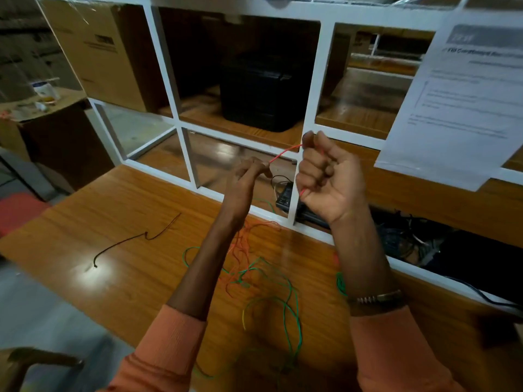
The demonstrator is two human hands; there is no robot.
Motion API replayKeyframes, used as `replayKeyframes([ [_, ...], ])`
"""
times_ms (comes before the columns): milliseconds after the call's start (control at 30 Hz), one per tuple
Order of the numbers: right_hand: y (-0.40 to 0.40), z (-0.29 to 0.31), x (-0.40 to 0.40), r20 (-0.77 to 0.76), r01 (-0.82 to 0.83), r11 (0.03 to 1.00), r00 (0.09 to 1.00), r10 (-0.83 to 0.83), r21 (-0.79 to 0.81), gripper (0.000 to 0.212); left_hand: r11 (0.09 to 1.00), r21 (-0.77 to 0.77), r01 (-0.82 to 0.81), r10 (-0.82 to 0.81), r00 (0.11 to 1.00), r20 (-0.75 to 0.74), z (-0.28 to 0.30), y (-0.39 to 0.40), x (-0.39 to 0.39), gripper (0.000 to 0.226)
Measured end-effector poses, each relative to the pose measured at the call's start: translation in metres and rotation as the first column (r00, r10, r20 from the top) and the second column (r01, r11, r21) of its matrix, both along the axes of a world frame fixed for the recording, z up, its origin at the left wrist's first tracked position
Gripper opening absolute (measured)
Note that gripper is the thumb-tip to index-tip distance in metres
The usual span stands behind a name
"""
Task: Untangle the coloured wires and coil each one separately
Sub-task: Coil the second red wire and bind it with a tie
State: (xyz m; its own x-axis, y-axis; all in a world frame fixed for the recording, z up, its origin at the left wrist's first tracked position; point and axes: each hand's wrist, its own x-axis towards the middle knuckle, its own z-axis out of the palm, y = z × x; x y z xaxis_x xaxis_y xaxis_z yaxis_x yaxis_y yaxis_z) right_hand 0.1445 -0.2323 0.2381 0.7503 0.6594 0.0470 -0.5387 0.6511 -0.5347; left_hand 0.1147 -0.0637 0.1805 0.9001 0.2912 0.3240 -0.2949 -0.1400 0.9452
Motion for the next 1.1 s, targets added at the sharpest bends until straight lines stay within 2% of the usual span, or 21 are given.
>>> replayKeyframes([
  [100, -0.004, 0.001, 0.023, -0.139, 0.083, 0.949, 0.989, -0.042, 0.305, 0.045, 0.994, 0.016, 0.104, -0.104, 0.994, 0.023, 0.018, 0.008, -0.006, 0.035],
  [200, -0.009, -0.01, 0.025, -0.297, 0.3, 0.856, 0.937, -0.183, 0.421, 0.038, 0.987, 0.033, 0.159, -0.159, 0.987, -0.02, 0.005, 0.014, -0.019, 0.04],
  [333, -0.022, -0.041, 0.021, -0.388, 0.468, 0.816, 0.86, -0.333, 0.338, 0.036, 0.96, 0.181, 0.212, -0.204, 0.977, -0.062, -0.02, 0.024, -0.034, 0.037],
  [433, -0.027, -0.042, 0.015, -0.329, 0.475, 0.834, 0.864, -0.381, 0.28, 0.034, 0.966, 0.128, 0.224, -0.224, 0.975, -0.018, -0.021, 0.021, -0.035, 0.033],
  [533, -0.025, -0.024, 0.007, -0.241, 0.457, 0.836, 0.886, -0.397, 0.304, 0.031, 0.967, 0.036, 0.251, -0.252, 0.967, 0.039, -0.013, 0.013, -0.04, 0.028],
  [600, -0.023, -0.013, 0.004, -0.121, 0.499, 0.839, 0.867, -0.484, 0.218, 0.036, 0.971, -0.006, 0.239, -0.237, 0.965, 0.112, -0.006, 0.011, -0.042, 0.022],
  [667, -0.019, -0.007, -0.001, 0.107, 0.599, 0.801, 0.797, -0.595, -0.013, 0.037, 0.976, 0.088, 0.199, -0.21, 0.966, 0.153, 0.001, 0.01, -0.04, 0.015],
  [700, -0.017, -0.007, -0.004, 0.255, 0.643, 0.75, 0.76, -0.598, -0.158, 0.035, 0.972, 0.163, 0.172, -0.198, 0.966, 0.164, 0.004, 0.009, -0.04, 0.013],
  [767, -0.011, -0.009, -0.01, 0.495, 0.653, 0.615, 0.749, -0.44, -0.442, 0.027, 0.964, 0.235, 0.12, -0.166, 0.968, 0.186, 0.008, 0.007, -0.039, 0.012],
  [800, -0.008, -0.01, -0.015, 0.533, 0.606, 0.56, 0.786, -0.314, -0.565, 0.025, 0.97, 0.222, 0.096, -0.142, 0.969, 0.202, 0.01, 0.006, -0.039, 0.012],
  [867, -0.001, -0.015, -0.027, 0.483, 0.447, 0.514, 0.873, -0.072, -0.732, 0.023, 0.987, 0.16, 0.031, -0.065, 0.975, 0.213, 0.011, 0.005, -0.037, 0.015],
  [933, 0.006, -0.02, -0.041, 0.433, 0.31, 0.58, 0.898, 0.082, -0.753, 0.028, 0.995, 0.078, -0.056, 0.039, 0.979, 0.202, 0.007, 0.006, -0.035, 0.017],
  [1000, 0.011, -0.023, -0.049, 0.39, 0.209, 0.668, 0.911, 0.131, -0.714, 0.032, 0.993, -0.006, -0.114, 0.113, 0.976, 0.184, 0.001, 0.007, -0.035, 0.016],
  [1100, 0.012, -0.026, -0.05, 0.248, 0.108, 0.715, 0.964, 0.094, -0.69, 0.035, 0.986, -0.043, -0.159, 0.163, 0.982, 0.101, -0.005, 0.006, -0.037, 0.023],
])
